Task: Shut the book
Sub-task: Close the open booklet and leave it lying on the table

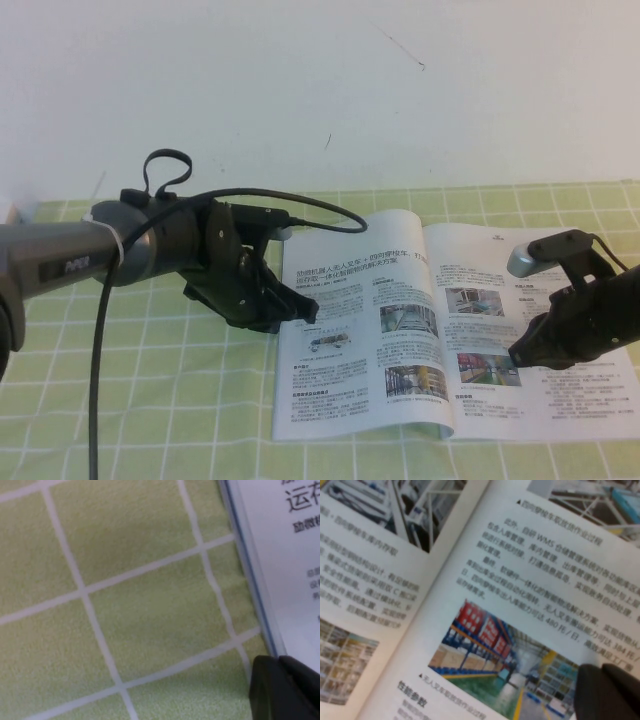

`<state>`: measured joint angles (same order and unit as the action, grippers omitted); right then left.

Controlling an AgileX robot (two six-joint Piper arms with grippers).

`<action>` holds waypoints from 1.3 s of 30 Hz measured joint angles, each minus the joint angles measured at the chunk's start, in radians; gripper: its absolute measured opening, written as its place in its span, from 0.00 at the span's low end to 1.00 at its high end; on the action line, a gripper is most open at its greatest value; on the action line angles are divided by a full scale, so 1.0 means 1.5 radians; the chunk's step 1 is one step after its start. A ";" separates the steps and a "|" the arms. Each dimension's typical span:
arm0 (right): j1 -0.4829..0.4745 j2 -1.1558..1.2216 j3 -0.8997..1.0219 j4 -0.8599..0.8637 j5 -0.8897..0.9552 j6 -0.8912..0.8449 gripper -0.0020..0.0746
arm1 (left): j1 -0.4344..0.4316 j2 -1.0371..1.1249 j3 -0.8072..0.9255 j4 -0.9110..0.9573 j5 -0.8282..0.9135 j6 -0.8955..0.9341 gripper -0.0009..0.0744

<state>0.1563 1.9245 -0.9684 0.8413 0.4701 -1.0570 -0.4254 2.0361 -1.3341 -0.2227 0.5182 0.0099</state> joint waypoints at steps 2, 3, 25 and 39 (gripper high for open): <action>0.000 0.000 0.000 0.000 0.000 0.000 0.02 | -0.012 0.002 -0.002 0.009 -0.007 0.000 0.01; 0.000 0.000 0.000 0.000 0.000 0.000 0.02 | -0.019 0.002 -0.003 0.013 -0.011 0.000 0.01; 0.000 0.001 0.000 0.003 0.002 0.002 0.02 | -0.111 0.041 -0.021 -0.274 -0.134 0.120 0.01; -0.003 0.003 -0.007 0.000 0.011 0.021 0.02 | -0.110 0.159 -0.165 -0.717 0.019 0.495 0.01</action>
<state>0.1523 1.9285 -0.9793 0.8407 0.4863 -1.0261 -0.5906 2.2749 -1.5809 -1.2978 0.5472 0.7528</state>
